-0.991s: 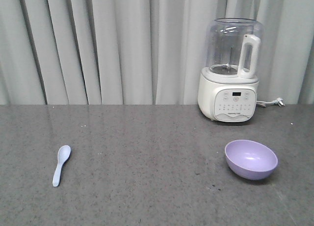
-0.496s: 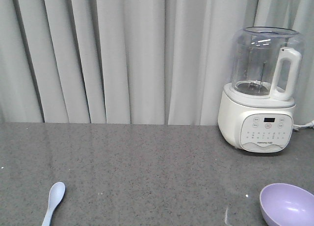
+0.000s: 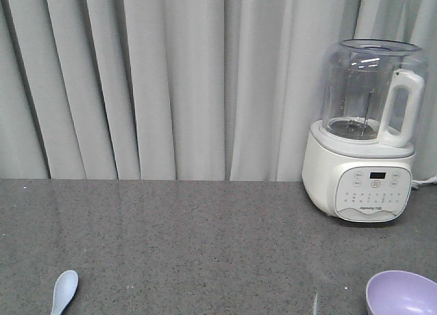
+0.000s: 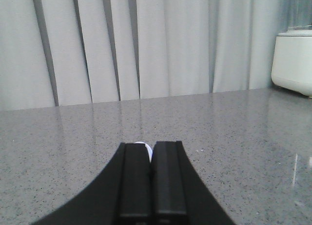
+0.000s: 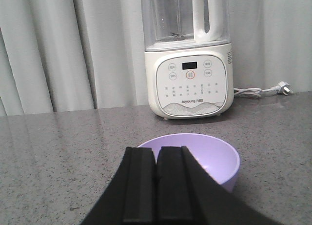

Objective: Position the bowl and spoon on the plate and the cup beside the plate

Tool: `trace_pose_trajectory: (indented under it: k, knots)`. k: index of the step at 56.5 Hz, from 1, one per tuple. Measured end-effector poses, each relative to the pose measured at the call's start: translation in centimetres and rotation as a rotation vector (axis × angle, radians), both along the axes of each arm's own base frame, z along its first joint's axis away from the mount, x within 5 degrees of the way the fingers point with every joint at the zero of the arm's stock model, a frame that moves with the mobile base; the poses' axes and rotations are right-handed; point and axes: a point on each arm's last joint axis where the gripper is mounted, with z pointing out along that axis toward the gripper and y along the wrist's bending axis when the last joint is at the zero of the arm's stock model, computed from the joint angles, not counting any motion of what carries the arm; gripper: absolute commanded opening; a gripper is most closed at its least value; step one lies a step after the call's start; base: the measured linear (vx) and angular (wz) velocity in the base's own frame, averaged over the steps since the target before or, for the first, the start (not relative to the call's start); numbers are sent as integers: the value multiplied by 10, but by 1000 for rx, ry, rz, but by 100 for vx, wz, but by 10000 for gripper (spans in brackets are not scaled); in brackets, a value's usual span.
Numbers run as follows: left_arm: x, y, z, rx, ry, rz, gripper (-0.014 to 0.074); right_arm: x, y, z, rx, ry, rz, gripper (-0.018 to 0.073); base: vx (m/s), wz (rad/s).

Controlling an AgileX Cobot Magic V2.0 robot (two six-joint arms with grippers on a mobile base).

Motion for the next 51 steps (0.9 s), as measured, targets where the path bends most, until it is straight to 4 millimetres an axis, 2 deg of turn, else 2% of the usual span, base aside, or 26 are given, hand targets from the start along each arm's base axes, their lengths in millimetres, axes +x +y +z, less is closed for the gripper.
trace_pose_trajectory:
  k: [29, 36, 40, 44, 50, 51]
  knots:
    - [0, 0, 3, -6, -31, -3, 0, 0, 0, 3, 1, -35, -1, -6, 0, 0]
    - [-2, 0, 16, -108, -113, -19, 0, -1, 0, 10, -4, -112, -3, -6, 0, 0]
    - [-7, 1, 37, -194, -139, -29, 1, -3, 0, 20, -4, -115, -2, -6, 0, 0]
    - [-14, 3, 62, -200, -161, -27, 1, -11, 0, 51, -5, -153, -1, -6, 0, 0]
    - [-30, 7, 124, -126, -237, -6, 1, -27, -1, 114, -44, -245, -11, -6, 0, 0]
    - [-15, 5, 174, -57, -206, 15, 3, -24, -1, 171, -92, -285, -24, -6, 0, 0]
